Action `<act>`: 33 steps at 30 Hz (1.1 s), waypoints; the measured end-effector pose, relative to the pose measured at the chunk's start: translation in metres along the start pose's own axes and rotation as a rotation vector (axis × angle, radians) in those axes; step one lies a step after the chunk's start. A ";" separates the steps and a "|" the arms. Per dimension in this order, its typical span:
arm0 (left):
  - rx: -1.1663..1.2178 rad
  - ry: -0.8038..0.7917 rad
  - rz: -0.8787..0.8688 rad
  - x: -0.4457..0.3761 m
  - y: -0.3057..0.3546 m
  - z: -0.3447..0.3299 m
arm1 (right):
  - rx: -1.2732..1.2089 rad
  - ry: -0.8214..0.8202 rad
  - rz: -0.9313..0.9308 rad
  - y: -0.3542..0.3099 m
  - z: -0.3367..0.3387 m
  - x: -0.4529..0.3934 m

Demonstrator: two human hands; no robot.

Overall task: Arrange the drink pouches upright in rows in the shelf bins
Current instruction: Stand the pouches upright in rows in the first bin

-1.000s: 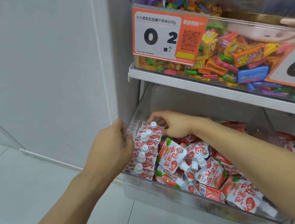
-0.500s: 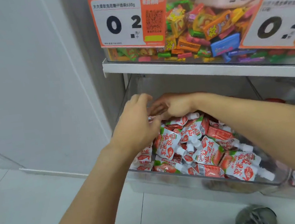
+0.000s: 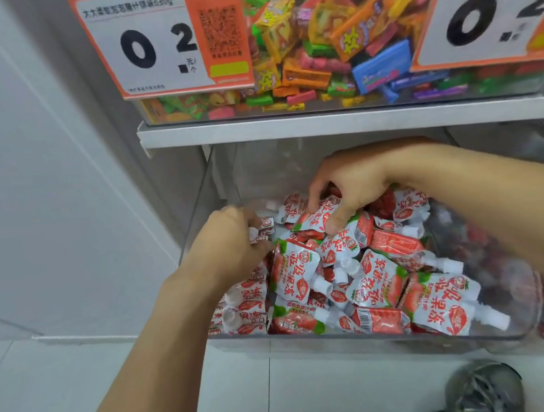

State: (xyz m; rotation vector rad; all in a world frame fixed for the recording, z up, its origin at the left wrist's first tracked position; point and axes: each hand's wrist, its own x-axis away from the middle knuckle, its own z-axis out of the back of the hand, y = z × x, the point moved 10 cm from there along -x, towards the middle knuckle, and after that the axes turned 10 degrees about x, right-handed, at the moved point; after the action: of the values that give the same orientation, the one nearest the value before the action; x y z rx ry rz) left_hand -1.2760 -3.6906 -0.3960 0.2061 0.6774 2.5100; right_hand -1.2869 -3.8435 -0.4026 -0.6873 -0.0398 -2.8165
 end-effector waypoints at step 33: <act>0.297 0.339 0.182 0.093 -0.045 0.047 | -0.748 -0.008 -0.020 -0.046 -0.008 -0.096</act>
State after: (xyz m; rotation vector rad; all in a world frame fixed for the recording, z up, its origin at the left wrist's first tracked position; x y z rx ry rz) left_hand -1.3222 -3.5887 -0.3771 -0.0602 1.2198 2.6342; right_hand -1.2195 -3.7781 -0.4523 -0.8298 1.0466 -2.8055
